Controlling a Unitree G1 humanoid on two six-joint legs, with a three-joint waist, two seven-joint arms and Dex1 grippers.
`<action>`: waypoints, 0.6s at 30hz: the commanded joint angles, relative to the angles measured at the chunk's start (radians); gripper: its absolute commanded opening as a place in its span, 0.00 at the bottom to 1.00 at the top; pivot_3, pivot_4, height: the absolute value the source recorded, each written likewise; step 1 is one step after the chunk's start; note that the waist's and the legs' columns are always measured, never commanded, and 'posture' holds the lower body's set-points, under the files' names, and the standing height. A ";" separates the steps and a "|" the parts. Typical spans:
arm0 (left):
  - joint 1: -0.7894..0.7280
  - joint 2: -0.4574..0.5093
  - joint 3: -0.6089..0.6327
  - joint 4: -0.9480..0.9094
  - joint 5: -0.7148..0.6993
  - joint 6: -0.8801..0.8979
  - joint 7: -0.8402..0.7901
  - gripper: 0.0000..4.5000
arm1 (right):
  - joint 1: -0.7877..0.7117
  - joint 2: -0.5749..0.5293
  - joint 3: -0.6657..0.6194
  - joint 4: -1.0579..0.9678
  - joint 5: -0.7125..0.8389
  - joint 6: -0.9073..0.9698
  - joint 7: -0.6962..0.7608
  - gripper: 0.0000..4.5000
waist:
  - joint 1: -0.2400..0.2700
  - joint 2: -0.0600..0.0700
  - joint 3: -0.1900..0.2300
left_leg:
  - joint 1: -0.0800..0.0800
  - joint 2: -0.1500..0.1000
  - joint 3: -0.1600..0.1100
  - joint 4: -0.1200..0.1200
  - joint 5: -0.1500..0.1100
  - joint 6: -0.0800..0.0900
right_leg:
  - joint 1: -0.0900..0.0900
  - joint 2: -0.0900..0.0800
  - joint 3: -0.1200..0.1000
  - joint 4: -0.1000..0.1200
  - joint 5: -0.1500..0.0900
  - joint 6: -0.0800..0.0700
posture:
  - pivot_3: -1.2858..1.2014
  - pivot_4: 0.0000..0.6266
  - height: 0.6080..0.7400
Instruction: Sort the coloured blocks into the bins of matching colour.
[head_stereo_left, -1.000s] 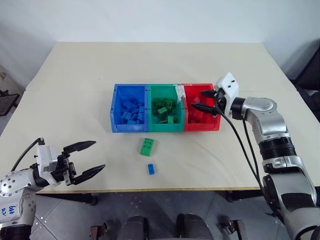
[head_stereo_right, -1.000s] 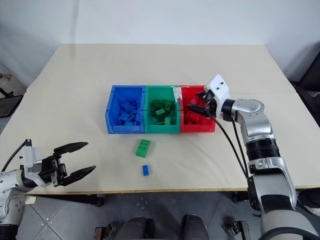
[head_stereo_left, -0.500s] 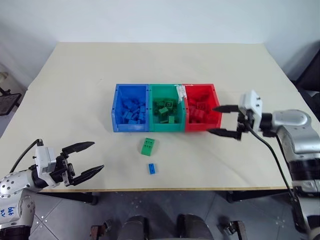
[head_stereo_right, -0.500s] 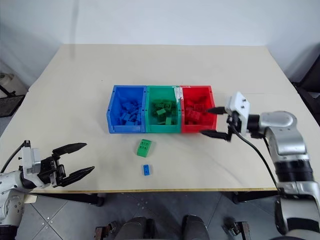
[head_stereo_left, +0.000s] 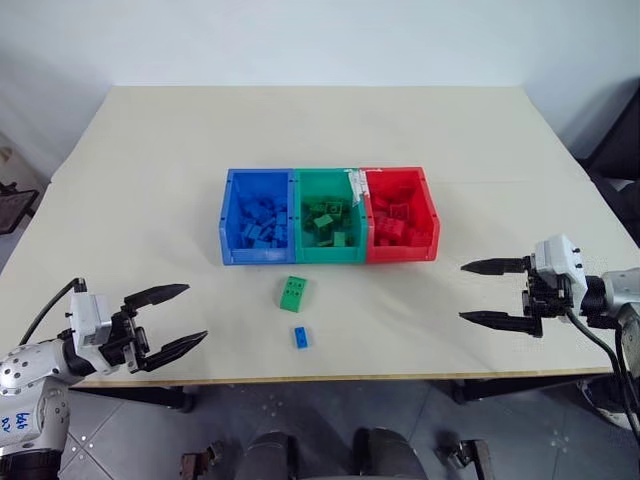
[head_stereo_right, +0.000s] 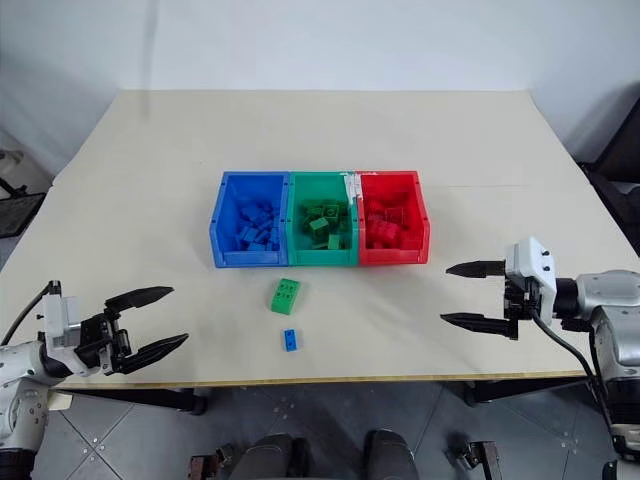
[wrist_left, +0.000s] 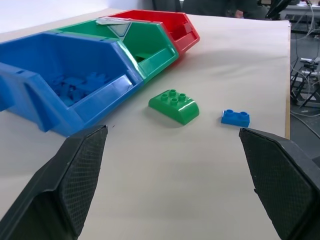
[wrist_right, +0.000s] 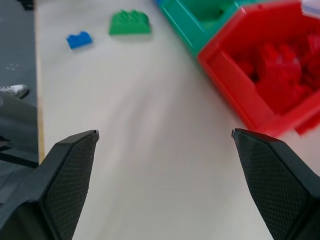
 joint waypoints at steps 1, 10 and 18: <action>0.056 -0.021 -0.015 -0.165 -0.003 0.037 0.073 1.00 | -0.023 0.002 -0.007 -0.010 0.026 -0.020 0.038 0.99 | 0.000 0.000 0.000 | 0.000 0.000 0.000 0.000 0.000 0.000 | 0.000 0.000 0.000 0.000 0.000 0.000 | 0.52 0.24 1.00; 0.250 -0.146 -0.173 -0.670 0.243 0.309 0.592 1.00 | -0.104 -0.019 0.090 0.042 0.108 -0.029 0.125 0.99 | 0.017 0.000 0.000 | 0.000 0.000 -0.001 0.001 0.000 0.001 | 0.004 0.000 0.002 -0.004 0.000 0.000 | 0.52 0.24 1.00; 0.172 -0.236 -0.343 -0.859 0.334 0.586 0.862 1.00 | -0.204 -0.031 0.227 0.119 0.120 -0.062 0.125 0.99 | 0.027 0.000 0.000 | 0.000 -0.001 -0.001 0.002 0.000 0.001 | 0.005 0.000 0.003 -0.006 0.000 0.000 | 0.52 0.24 1.00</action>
